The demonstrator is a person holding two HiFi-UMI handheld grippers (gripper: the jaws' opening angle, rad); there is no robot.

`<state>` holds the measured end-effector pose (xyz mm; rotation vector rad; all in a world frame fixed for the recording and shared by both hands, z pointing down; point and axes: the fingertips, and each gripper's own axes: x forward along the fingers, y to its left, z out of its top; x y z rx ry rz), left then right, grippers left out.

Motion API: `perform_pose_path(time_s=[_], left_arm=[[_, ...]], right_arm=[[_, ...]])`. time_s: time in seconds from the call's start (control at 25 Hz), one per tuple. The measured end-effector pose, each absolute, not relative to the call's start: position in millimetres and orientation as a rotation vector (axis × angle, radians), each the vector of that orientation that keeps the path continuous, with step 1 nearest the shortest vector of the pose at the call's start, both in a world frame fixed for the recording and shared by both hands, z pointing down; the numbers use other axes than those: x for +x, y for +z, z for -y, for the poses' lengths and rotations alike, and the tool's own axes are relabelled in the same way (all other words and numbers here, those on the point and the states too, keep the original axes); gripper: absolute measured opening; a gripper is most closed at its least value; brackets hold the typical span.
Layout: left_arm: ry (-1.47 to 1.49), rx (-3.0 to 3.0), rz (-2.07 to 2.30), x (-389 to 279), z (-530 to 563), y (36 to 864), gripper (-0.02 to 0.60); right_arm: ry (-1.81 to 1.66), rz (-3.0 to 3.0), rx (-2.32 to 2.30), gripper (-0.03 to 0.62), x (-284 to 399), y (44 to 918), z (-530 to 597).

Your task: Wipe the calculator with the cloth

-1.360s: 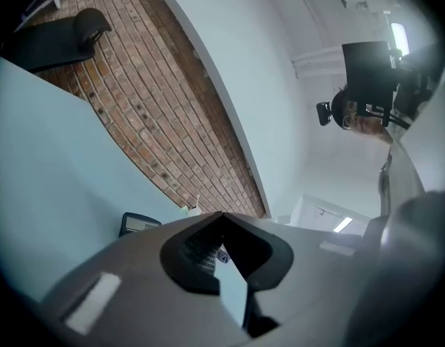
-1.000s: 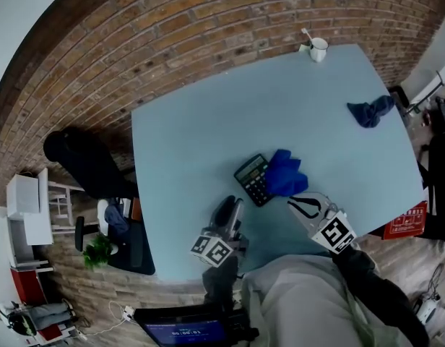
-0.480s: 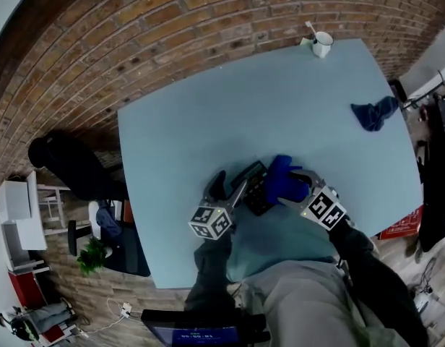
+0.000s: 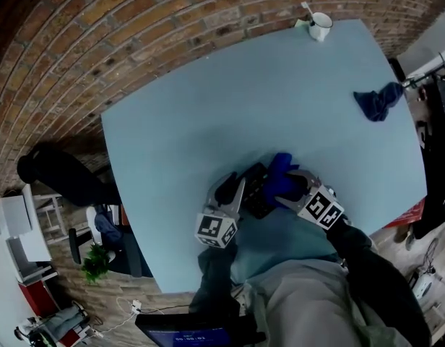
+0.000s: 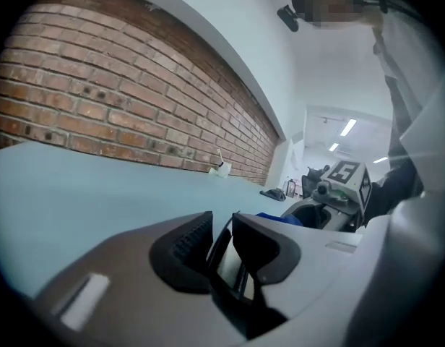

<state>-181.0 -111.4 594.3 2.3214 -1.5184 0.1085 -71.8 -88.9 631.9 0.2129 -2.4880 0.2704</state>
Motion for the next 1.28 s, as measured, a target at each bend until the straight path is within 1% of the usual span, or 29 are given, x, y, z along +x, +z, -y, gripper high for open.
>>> perform_pose_path(time_s=[0.08, 0.12, 0.16, 0.24, 0.28, 0.32, 0.36, 0.4, 0.44, 0.48, 0.6, 0.68, 0.8, 0.92, 1.0, 1.08, 1.16, 1.28], left_arm=[[0.168, 2.322, 1.49, -178, 108, 599, 0.087], [0.206, 2.312, 1.483, -177, 106, 602, 0.144], [0.241, 2.3, 1.481, -178, 104, 605, 0.281], [0.315, 2.283, 1.501, -182, 103, 610, 0.29], [0.354, 2.283, 1.512, -185, 104, 613, 0.281], [0.385, 2.291, 1.51, -185, 104, 614, 0.222], [0.401, 2.307, 1.491, -182, 104, 615, 0.218], [0.402, 2.323, 1.461, -177, 103, 615, 0.188], [0.391, 2.333, 1.435, -172, 102, 614, 0.121], [0.372, 2.334, 1.421, -169, 101, 613, 0.124], [0.238, 2.291, 1.417, -167, 100, 605, 0.104], [0.059, 2.194, 1.419, -168, 97, 598, 0.073], [-0.203, 2.048, 1.425, -163, 86, 581, 0.046], [-0.409, 1.946, 1.465, -153, 79, 551, 0.041], [-0.5, 1.915, 1.47, -145, 74, 536, 0.041], [-0.571, 1.919, 1.448, -139, 68, 520, 0.041], [-0.611, 1.944, 1.436, -138, 58, 504, 0.041], [-0.695, 1.973, 1.415, -141, 37, 478, 0.041]], right_arm=[[0.269, 2.508, 0.214, 0.236, -71, 631, 87], [0.27, 2.516, 0.216, 0.212, -71, 630, 86], [0.271, 2.521, 0.218, 0.196, -70, 629, 85], [0.274, 2.527, 0.22, 0.186, -68, 629, 85], [0.279, 2.532, 0.221, 0.184, -67, 628, 86], [0.284, 2.537, 0.223, 0.184, -66, 628, 86], [0.286, 2.541, 0.225, 0.184, -66, 628, 86], [0.285, 2.541, 0.225, 0.184, -65, 628, 86], [0.283, 2.538, 0.224, 0.184, -65, 629, 85], [0.28, 2.533, 0.225, 0.184, -65, 629, 85], [0.268, 2.521, 0.242, 0.179, -62, 628, 85], [0.248, 2.532, 0.289, 0.156, -57, 621, 88], [0.245, 2.568, 0.385, 0.124, -47, 597, 92], [0.237, 2.563, 0.21, 0.119, -58, 576, 54], [0.163, 2.545, 0.016, 0.115, -70, 563, 7], [0.077, 2.549, -0.039, 0.114, -73, 549, -22], [0.055, 2.599, 0.084, 0.11, -65, 529, -11], [0.171, 2.686, 0.404, 0.11, -38, 498, 46]])
